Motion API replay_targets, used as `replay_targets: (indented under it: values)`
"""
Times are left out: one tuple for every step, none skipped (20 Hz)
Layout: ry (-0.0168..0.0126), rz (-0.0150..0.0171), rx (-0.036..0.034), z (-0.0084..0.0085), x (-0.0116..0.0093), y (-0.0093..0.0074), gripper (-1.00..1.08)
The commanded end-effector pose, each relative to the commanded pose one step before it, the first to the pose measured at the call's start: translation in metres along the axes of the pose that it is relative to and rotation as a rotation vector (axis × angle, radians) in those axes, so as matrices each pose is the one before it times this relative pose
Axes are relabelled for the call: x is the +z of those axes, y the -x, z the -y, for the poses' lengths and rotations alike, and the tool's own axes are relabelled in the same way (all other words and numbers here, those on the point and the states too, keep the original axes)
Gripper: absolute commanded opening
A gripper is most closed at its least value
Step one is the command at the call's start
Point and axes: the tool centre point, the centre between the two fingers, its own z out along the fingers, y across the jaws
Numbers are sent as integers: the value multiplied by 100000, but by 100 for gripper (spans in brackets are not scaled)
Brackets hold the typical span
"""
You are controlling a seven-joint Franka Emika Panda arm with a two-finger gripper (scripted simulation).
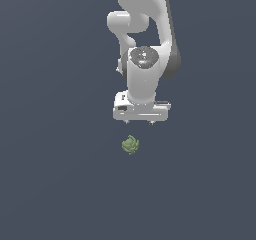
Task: Pick up the object and move it to a goal position.
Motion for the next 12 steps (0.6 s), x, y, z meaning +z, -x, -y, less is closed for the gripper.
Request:
replay_targets:
  values:
    - [22,-13,4070,-192,449,-314,100]
    - [16,-22,1954,-84,211,-156,100]
    - [23,-26,2103,-90,228,-169,100]
    - [31,-31,2249,-92,245,-181,100]
    - [40,-37,2399,-96,263,-194,100]
    - [50,-43,2547,-98,281,-207,100]
    - [62,-51,2696,-100,299,-220,100]
    - [74,-61,2844,-101,318,-233,100]
    - [87,-71,2966,-101,333,-243,100]
    - [97,-80,2975,-96,337,-245,100]
    - [106,-90,2971,-91,338,-245,100]
    - [114,-99,2965,-85,340,-245,100]
